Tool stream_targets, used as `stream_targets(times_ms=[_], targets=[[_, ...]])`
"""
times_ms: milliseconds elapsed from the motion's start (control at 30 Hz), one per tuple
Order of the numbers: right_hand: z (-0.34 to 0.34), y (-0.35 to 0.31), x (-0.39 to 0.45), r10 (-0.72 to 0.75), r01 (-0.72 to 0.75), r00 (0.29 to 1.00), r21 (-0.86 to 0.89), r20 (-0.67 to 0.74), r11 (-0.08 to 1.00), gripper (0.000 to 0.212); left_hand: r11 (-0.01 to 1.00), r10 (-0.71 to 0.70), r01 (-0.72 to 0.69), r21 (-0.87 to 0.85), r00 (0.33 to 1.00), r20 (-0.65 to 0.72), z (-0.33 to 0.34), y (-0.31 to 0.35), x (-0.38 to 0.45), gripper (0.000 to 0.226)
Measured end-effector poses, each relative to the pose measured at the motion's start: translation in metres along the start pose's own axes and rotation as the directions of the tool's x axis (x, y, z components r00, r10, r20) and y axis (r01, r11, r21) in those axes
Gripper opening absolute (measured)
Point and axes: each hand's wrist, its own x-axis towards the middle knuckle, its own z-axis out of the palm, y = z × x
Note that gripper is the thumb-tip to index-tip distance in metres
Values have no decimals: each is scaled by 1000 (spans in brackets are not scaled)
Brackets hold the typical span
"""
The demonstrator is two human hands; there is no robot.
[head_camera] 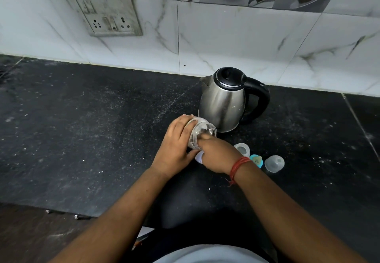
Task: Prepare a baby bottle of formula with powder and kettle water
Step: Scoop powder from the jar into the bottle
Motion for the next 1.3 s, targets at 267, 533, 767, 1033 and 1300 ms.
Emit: stream_targets(times_ms=[267, 533, 767, 1033, 1300], targets=[[-16, 10, -17, -85, 75, 942, -44, -324, 996, 38, 974, -187, 184, -130, 982, -11, 7, -2, -5, 86], [-29, 17, -22, -313, 179, 833, -313, -456, 933, 31, 938, -249, 257, -234, 966, 64, 9, 1, -10, 95], [-27, 23, -13, -400, 198, 818, -451, -413, 870, 9, 934, -254, 269, -235, 963, 90, 9, 4, -10, 96], [-28, 27, -1, -406, 208, 848, -492, -340, 845, 18, 934, -241, 262, -243, 964, 112, 9, 3, -8, 92], [-29, 28, 3, -419, 222, 843, -490, -338, 843, 16, 943, -232, 256, -214, 964, 132, 12, -3, -7, 95]])
